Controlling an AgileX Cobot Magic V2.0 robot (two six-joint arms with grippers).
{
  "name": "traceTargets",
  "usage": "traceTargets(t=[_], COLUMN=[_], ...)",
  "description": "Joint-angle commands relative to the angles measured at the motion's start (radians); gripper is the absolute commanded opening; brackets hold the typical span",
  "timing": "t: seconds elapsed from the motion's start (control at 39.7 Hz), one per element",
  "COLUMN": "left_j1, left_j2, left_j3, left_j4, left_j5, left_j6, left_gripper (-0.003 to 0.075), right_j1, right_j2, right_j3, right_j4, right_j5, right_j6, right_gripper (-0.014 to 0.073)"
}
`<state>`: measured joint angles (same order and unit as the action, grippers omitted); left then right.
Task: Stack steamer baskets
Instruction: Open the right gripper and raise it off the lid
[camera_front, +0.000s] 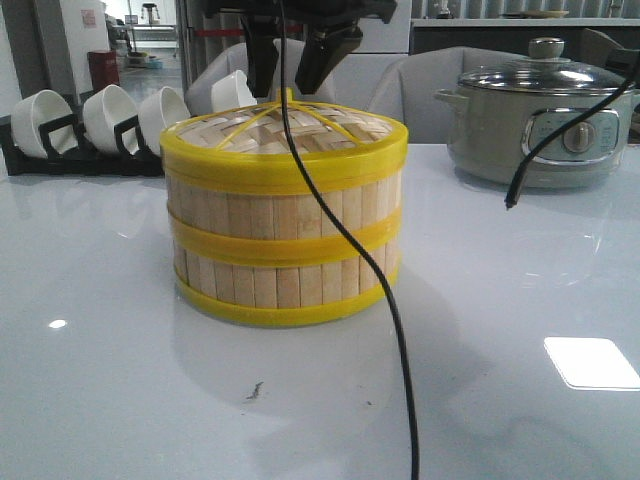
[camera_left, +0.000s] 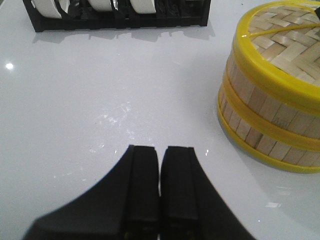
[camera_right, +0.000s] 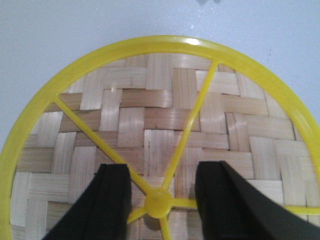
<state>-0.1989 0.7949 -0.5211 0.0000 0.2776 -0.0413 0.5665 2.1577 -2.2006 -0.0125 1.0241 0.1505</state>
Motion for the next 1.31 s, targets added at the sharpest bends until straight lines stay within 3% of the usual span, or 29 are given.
traceTargets(t=[0.0, 0.28, 0.43, 1.01, 1.29], left_j1=[-0.006, -0.006, -0.006, -0.006, -0.006], left_j2=[-0.009, -0.009, -0.009, -0.009, -0.009], left_j3=[-0.030, -0.030, -0.030, -0.030, -0.030], left_j4=[0.000, 0.000, 0.000, 0.000, 0.000], left_j5=[-0.080, -0.080, -0.080, -0.080, -0.080], left_j6=[-0.001, -0.001, -0.001, -0.001, -0.001], left_gripper=[0.0085, 0.0085, 0.0085, 0.0085, 0.0085], right_j1=[0.001, -0.061, -0.148, -0.521, -0.588], right_j2=[-0.077, -0.179, -0.302, -1.014, -1.289], right_j3=[-0.034, -0.018, 0.099, 1.084, 1.492], right_j4=[-0.012, -0.053, -0.053, -0.053, -0.053], right_j5=[-0.059, -0.076, -0.118, -0.667, -0.877], right_j6=[-0.013, -0.013, -0.013, -0.013, -0.013], right_gripper=[0.0419, 0.0419, 0.0419, 0.0419, 0.0419])
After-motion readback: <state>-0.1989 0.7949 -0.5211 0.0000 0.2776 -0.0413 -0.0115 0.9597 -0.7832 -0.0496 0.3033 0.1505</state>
